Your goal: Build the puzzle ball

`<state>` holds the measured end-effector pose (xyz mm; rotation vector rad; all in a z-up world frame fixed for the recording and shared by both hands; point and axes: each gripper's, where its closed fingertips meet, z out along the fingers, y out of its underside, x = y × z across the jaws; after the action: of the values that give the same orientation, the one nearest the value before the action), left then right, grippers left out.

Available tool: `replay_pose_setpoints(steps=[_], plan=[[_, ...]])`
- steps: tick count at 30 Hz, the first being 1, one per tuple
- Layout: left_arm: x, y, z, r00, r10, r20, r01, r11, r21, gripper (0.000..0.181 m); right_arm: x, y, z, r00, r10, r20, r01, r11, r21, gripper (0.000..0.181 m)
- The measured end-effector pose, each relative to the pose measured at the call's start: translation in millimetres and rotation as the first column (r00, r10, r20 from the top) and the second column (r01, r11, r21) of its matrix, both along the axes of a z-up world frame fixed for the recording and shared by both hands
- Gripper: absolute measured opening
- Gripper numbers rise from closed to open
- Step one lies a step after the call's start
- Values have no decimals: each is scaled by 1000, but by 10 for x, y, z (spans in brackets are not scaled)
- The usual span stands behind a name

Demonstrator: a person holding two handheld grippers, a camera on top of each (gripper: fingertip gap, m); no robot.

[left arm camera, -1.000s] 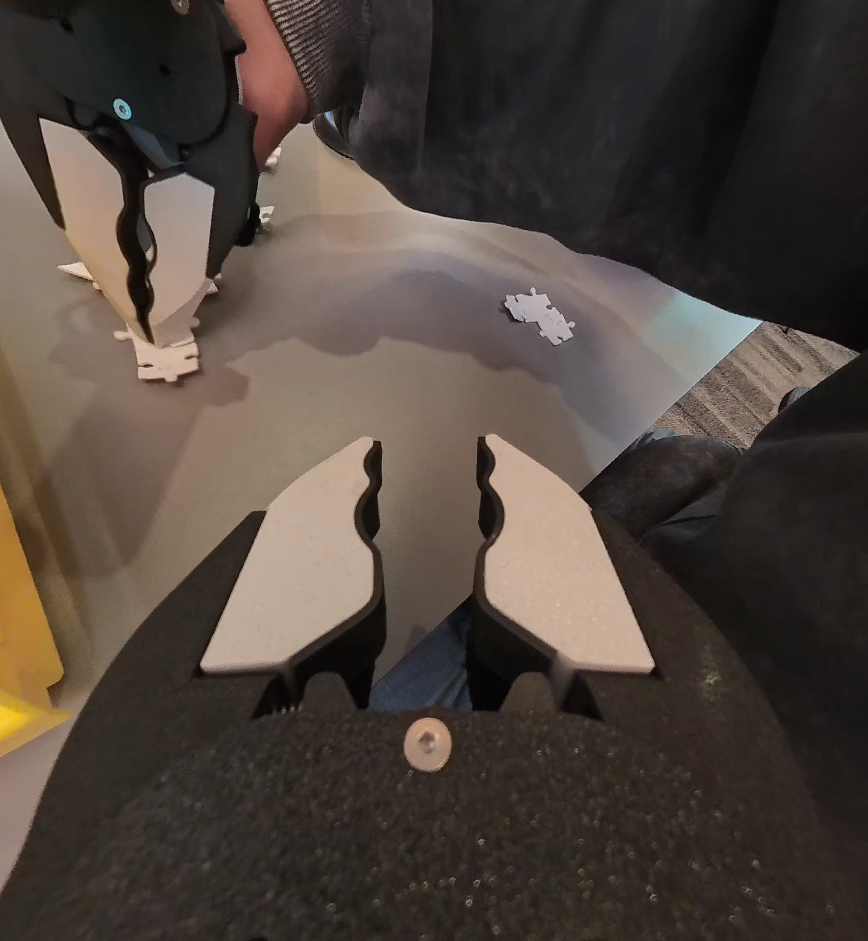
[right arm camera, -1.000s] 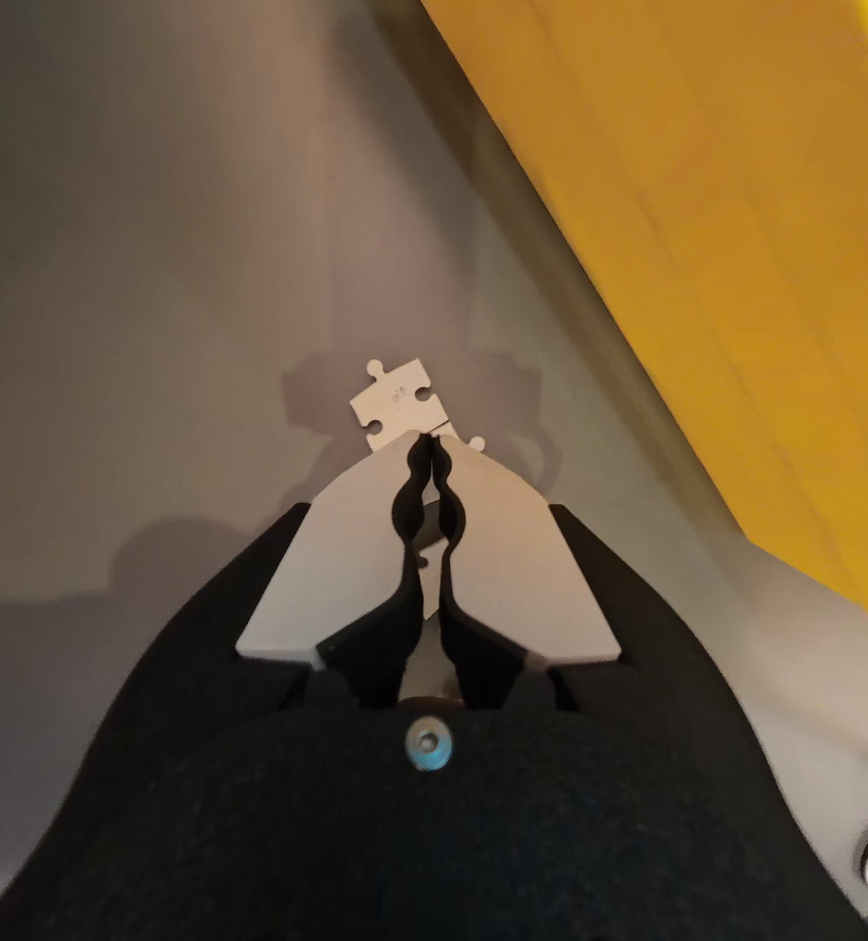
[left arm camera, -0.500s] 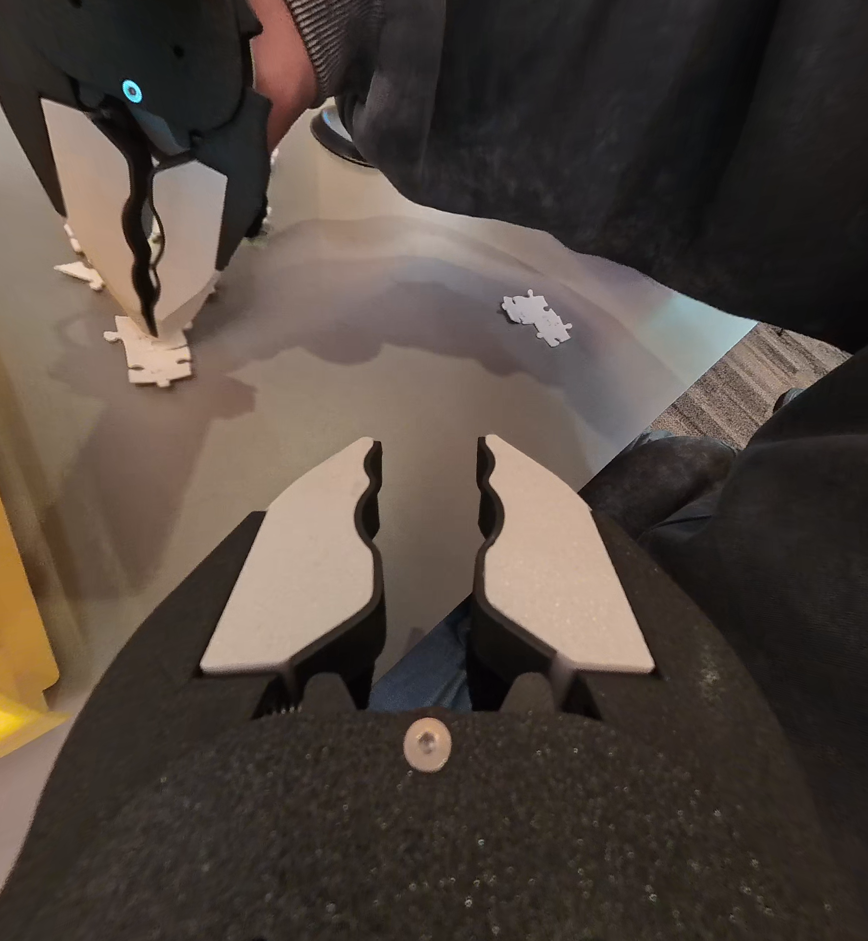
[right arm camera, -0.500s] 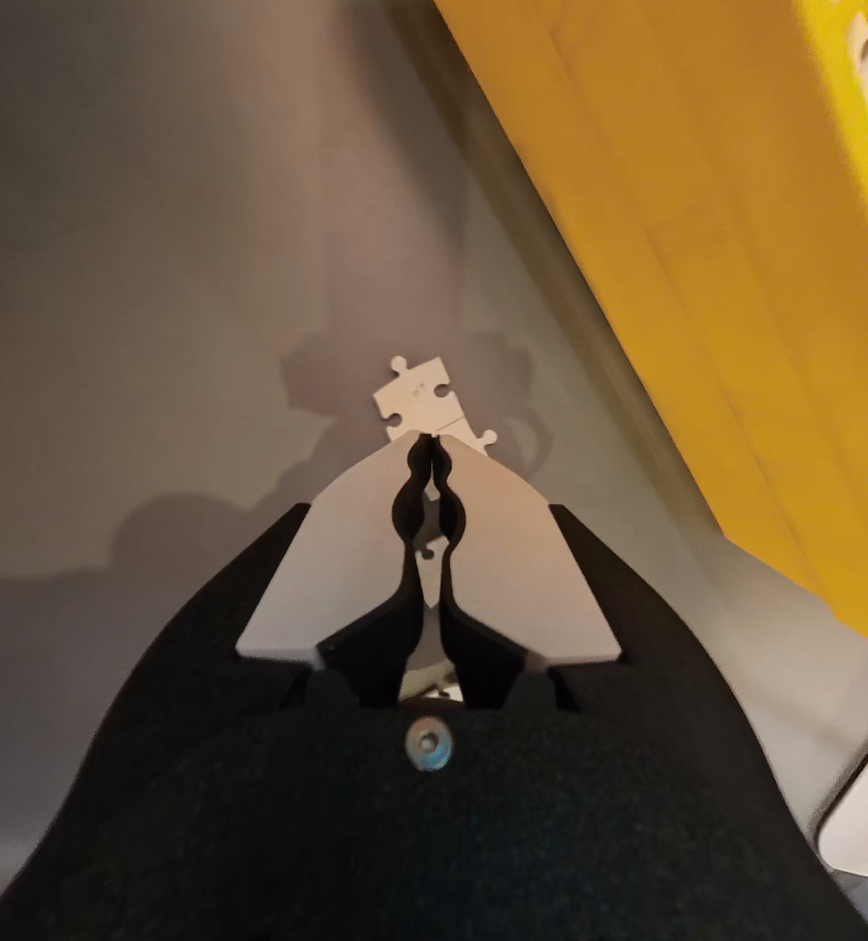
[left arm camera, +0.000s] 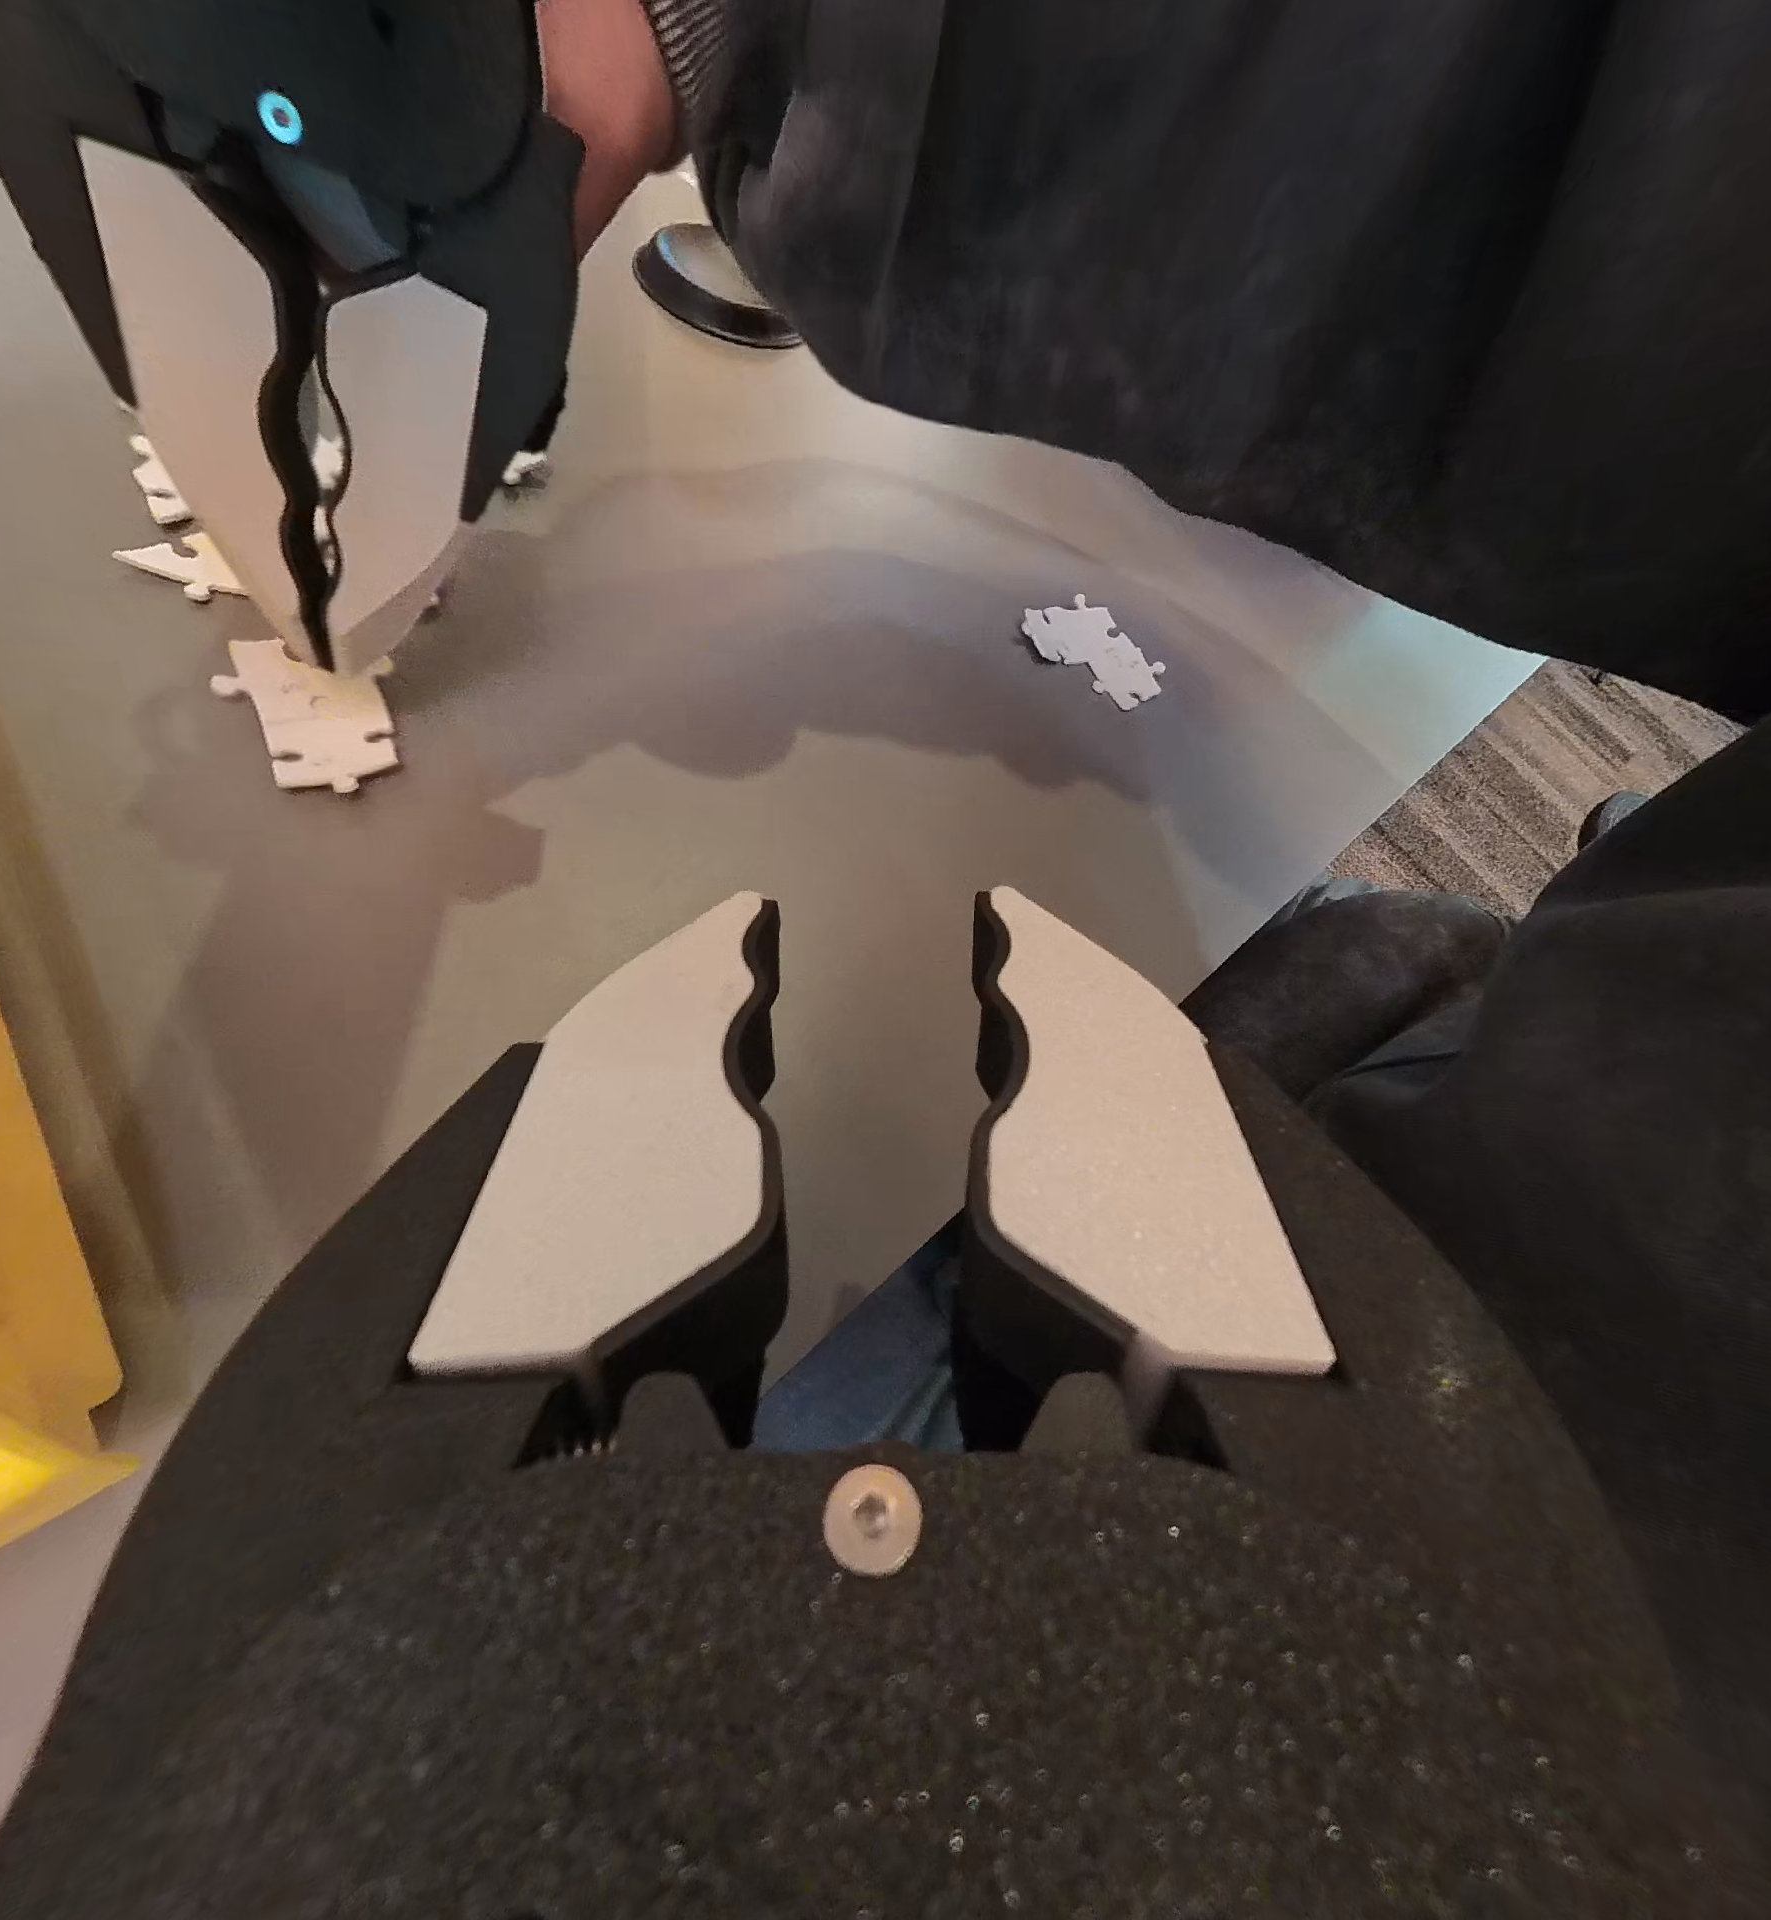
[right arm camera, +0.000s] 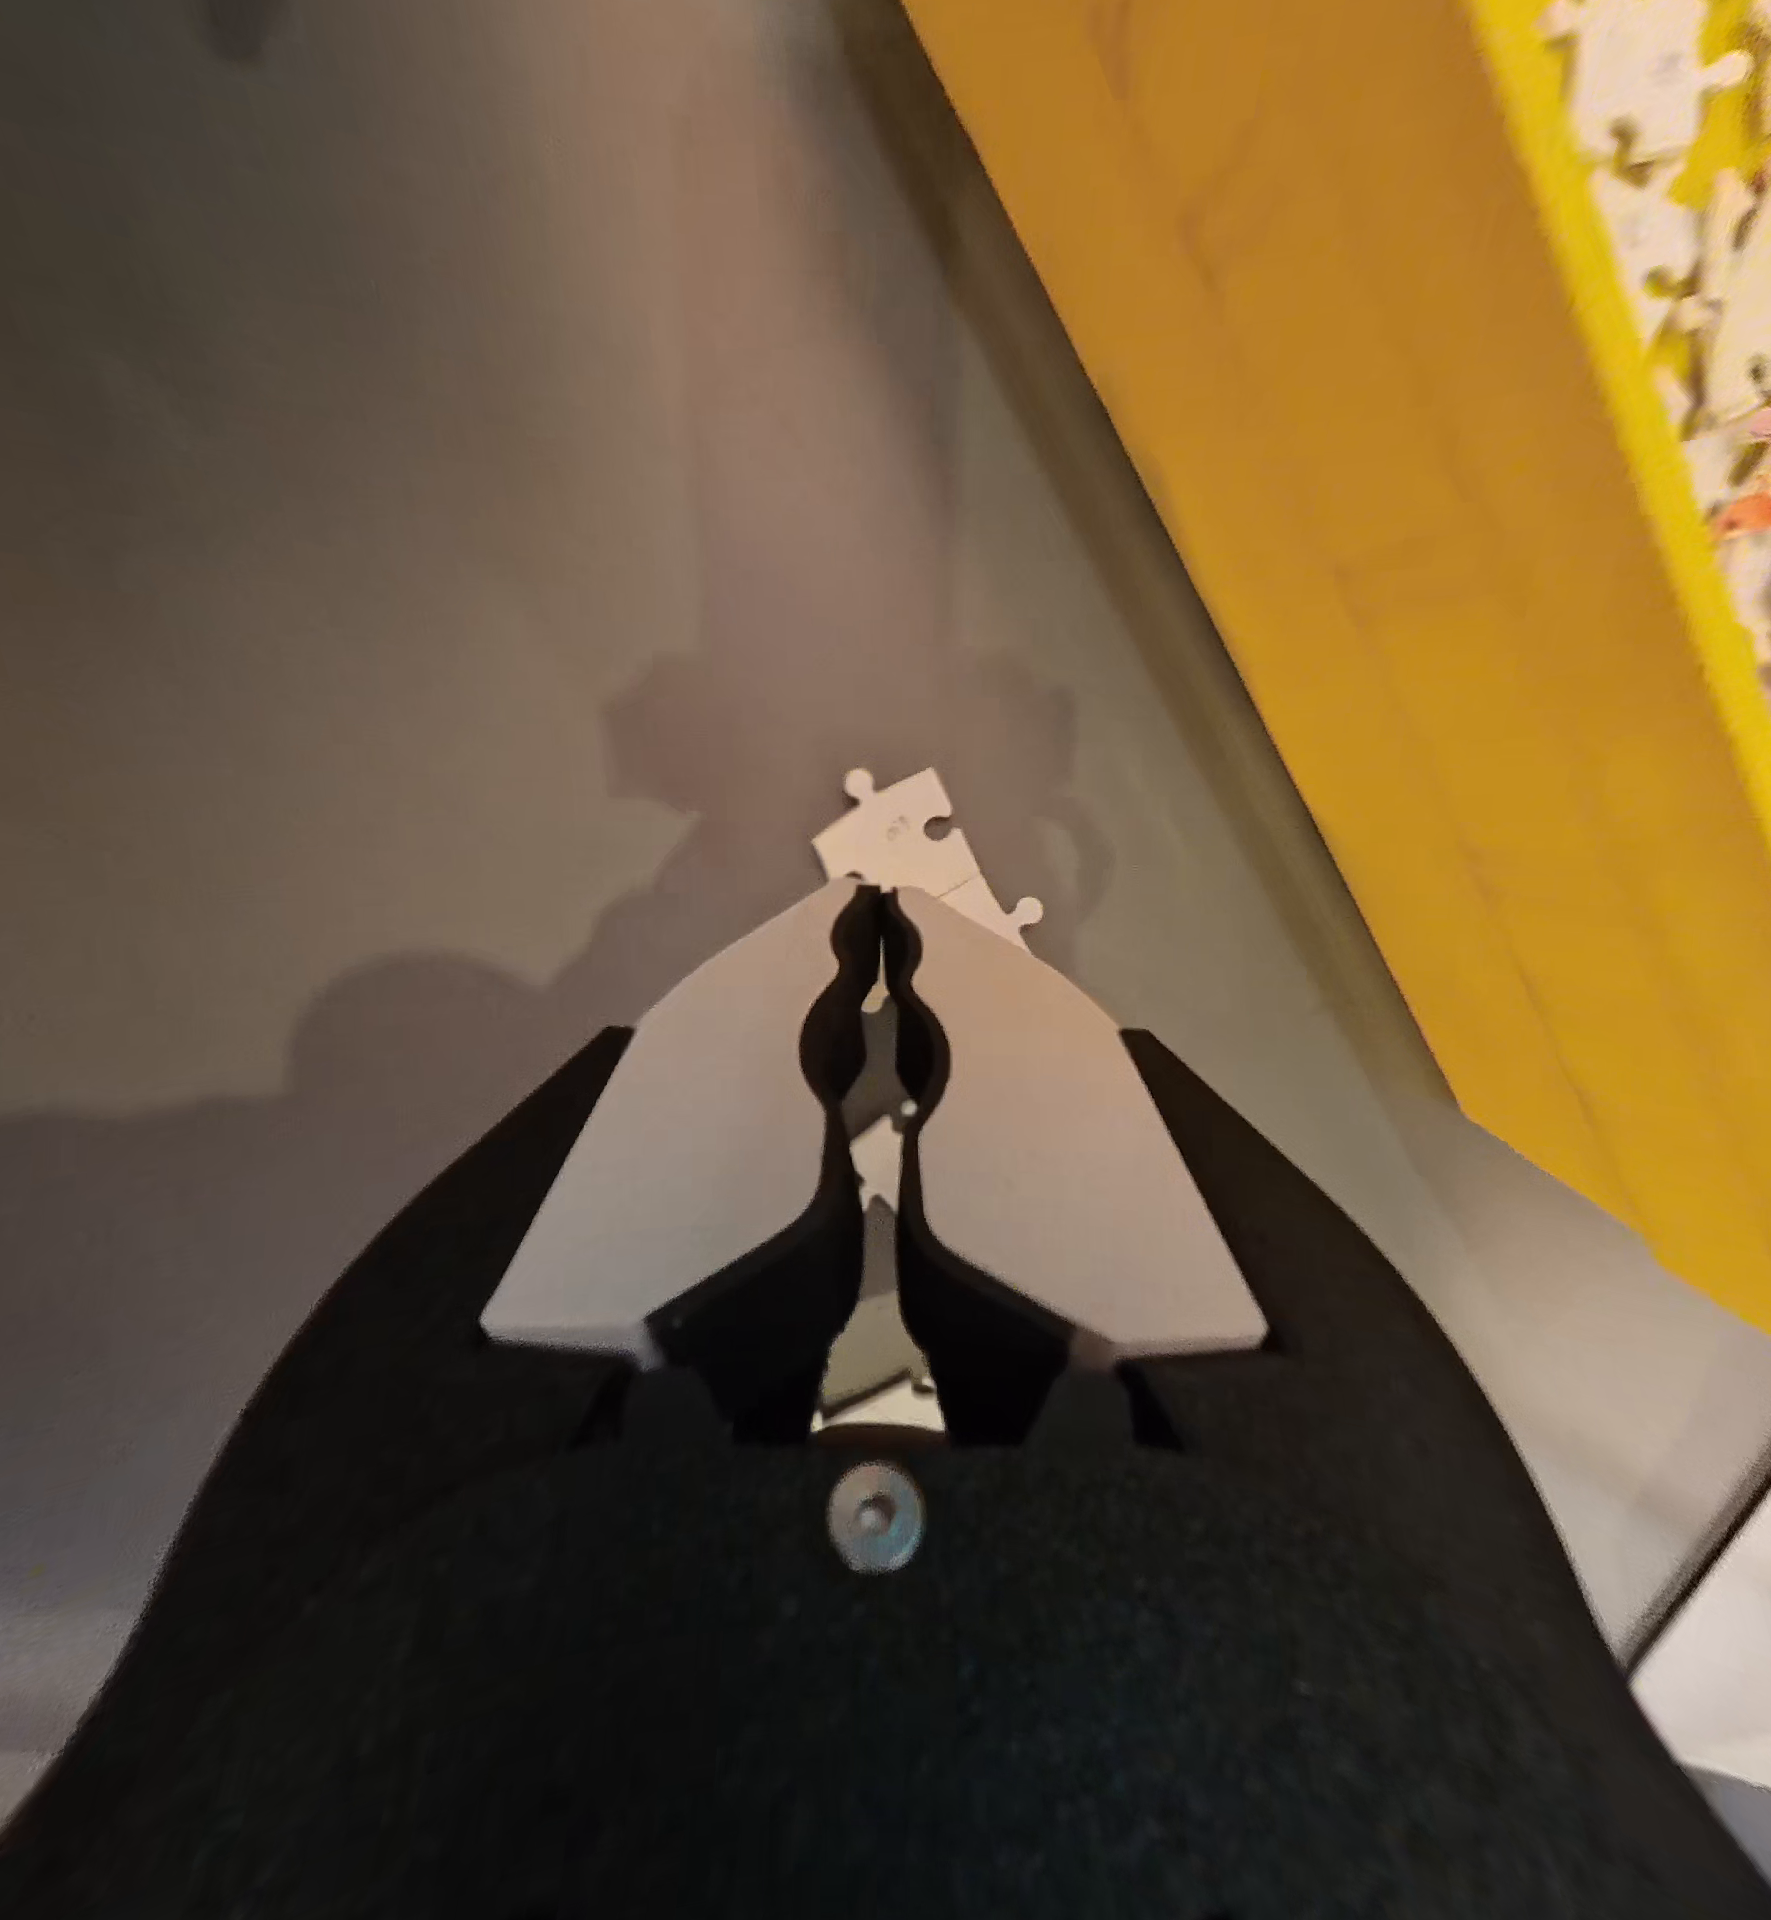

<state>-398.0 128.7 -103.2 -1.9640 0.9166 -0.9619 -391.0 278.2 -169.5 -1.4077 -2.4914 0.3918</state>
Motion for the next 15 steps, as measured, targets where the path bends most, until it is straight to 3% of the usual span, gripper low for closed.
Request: replay_pose_setpoints(steps=[4,8,15], plan=[[17,-12,-9,1000,-8,-3,8,1000,-5,35,-94,-10,-105,998,-57,-7,57,998,10,0],[8,-20,14,1000,-3,-3,3,1000,7,35,-46,-66,-245,999,-39,33,37,999,34,0],[8,-18,20,1000,-1,2,1,1000,5,35,139,-22,-198,997,-40,73,37,998,43,0]])
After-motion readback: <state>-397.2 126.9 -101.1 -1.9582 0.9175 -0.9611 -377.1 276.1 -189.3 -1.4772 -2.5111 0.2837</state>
